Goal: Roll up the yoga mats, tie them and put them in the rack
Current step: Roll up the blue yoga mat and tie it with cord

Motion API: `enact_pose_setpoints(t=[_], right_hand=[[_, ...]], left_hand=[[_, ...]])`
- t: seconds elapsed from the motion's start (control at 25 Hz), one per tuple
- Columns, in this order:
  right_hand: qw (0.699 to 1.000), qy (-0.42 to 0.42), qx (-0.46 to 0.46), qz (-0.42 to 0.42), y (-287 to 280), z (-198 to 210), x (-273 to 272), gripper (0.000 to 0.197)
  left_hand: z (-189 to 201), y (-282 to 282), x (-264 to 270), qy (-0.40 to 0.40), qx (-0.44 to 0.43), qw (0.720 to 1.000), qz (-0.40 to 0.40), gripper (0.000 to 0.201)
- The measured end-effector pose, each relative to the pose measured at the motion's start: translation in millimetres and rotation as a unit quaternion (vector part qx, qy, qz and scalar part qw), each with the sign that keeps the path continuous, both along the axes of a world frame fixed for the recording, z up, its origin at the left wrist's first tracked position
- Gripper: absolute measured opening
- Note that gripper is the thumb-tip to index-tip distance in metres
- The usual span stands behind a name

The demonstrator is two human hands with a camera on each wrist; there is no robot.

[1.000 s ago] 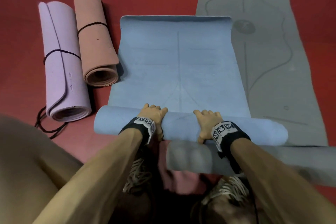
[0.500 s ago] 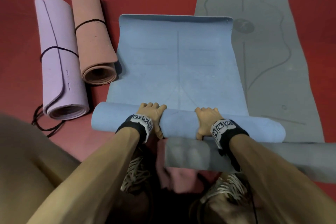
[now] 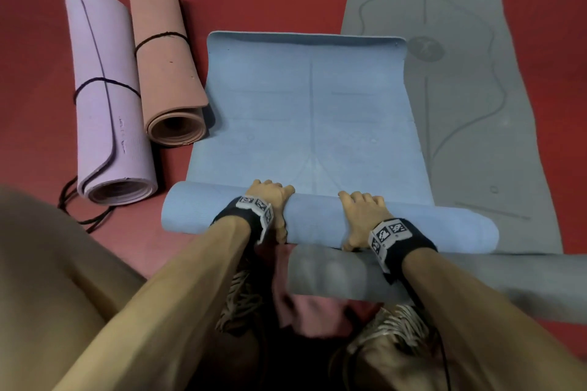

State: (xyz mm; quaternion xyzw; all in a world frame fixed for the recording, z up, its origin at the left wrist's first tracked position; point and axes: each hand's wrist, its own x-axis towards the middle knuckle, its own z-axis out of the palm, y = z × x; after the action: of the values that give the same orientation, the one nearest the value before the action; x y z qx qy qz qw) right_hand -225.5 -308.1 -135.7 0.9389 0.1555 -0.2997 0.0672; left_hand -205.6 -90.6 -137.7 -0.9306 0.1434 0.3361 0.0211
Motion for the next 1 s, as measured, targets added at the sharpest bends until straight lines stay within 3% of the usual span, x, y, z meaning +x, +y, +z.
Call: enact_pose_setpoints(t=[0.08,0.16,0.24,0.4,0.6,0.76,0.92,1.0], right_hand=[[0.999,-0.035,0.003,0.016,0,-2,-11,0.114],[0.999,-0.048,0.019,0.003,0,-4,-13,0.121],[0.998,-0.038,0.035,-0.020,2,-3,-9,0.114],[0.999,0.017,0.011,-0.026,3,4,10,0.082],[0.988,0.144,-0.016,-0.045,8,11,44,0.086],[0.989,0.141,-0.020,-0.045,7,4,41,0.087],[0.999,0.030,0.009,-0.017,0,-1,12,0.099],[1.000,-0.018,0.010,0.006,-1,-1,-3,0.106]], left_hand=[[2,-7,10,0.033,0.027,0.999,0.004,0.057],[4,-15,16,0.060,0.049,0.997,0.010,0.051],[2,-14,12,0.057,0.064,0.996,0.014,0.059],[-4,5,0,0.000,-0.030,0.999,0.013,0.094],[-11,8,-27,-0.078,-0.020,0.996,-0.021,0.111],[-9,4,-19,-0.063,-0.012,0.998,-0.023,0.103],[-1,0,-2,-0.021,0.001,1.000,-0.014,0.086],[3,-4,8,0.008,0.017,1.000,-0.008,0.067]])
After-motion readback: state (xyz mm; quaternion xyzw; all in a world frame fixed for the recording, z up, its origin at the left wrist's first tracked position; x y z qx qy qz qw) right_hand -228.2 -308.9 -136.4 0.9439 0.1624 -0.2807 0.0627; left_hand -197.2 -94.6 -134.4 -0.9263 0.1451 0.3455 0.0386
